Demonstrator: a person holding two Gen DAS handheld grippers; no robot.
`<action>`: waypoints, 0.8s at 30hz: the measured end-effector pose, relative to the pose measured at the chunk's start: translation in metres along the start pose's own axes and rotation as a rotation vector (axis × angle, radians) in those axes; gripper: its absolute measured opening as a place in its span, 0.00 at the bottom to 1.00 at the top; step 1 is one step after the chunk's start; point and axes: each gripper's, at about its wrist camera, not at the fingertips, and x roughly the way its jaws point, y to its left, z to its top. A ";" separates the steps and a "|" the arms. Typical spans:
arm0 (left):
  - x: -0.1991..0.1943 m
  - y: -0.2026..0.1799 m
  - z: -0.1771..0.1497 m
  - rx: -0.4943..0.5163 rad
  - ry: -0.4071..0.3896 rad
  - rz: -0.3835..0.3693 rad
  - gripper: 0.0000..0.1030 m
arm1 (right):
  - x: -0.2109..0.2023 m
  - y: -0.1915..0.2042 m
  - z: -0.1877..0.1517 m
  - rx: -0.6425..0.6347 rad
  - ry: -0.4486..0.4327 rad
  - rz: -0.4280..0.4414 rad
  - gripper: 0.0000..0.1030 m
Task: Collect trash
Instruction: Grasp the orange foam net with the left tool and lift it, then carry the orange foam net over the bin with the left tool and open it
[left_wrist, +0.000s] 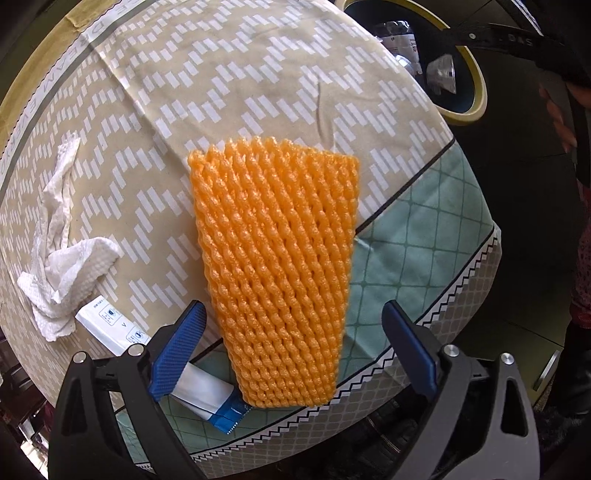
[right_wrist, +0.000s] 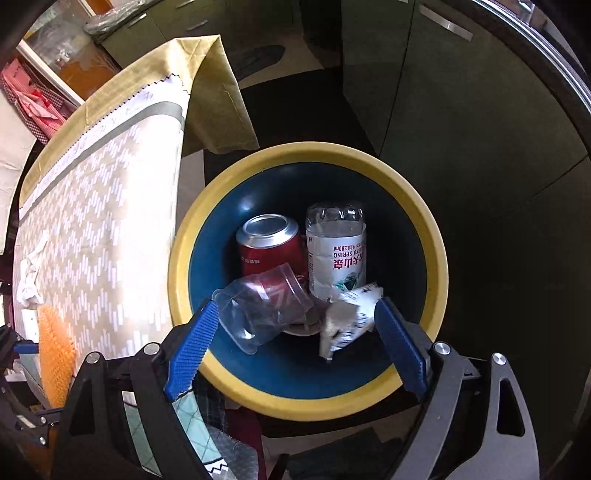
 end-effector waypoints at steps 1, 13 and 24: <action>0.001 0.000 0.001 0.000 0.001 -0.002 0.88 | -0.007 0.001 -0.006 0.000 -0.013 0.012 0.83; -0.024 -0.006 0.029 0.026 -0.049 0.008 0.30 | -0.055 -0.011 -0.081 -0.007 -0.084 0.080 0.84; -0.087 -0.122 0.102 0.244 -0.206 0.002 0.29 | -0.092 -0.044 -0.124 0.045 -0.148 0.073 0.84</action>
